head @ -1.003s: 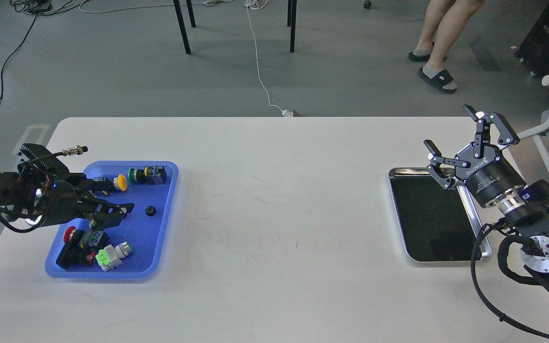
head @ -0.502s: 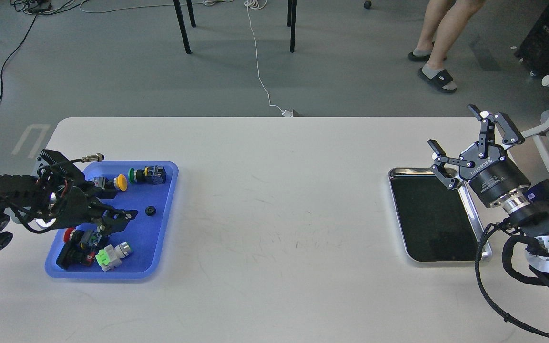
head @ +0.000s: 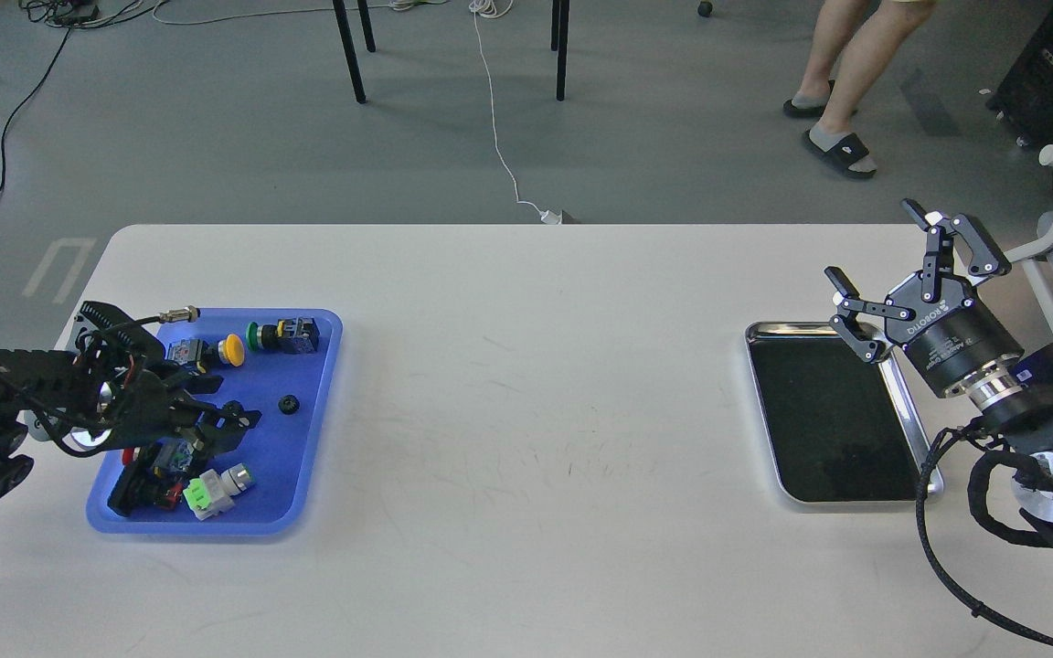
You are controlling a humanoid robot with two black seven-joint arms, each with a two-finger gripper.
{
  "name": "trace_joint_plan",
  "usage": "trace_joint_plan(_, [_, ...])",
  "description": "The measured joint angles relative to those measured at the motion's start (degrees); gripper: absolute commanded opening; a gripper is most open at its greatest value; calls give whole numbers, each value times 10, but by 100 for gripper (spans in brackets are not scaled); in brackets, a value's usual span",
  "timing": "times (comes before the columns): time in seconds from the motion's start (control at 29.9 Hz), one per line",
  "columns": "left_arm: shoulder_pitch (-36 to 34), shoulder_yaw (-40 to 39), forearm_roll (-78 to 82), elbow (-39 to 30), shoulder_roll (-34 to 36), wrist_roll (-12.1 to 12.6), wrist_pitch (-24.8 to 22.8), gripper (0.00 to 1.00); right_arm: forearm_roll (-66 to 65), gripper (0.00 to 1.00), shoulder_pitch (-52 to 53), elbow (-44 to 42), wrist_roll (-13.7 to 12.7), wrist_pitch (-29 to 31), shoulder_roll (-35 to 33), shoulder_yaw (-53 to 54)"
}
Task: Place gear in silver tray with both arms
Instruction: 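Reach the left gripper into the blue tray and grasp a small black gear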
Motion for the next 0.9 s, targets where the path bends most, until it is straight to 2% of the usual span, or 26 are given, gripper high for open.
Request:
trace_joint_plan(0.74, [3, 1, 0, 14, -2, 0, -1, 23, 0, 99, -1, -1, 0, 0, 0, 0])
trace_joint_plan(0.9, [3, 1, 0, 13, -1, 0, -1, 21, 0, 99, -1, -1, 0, 0, 0, 0])
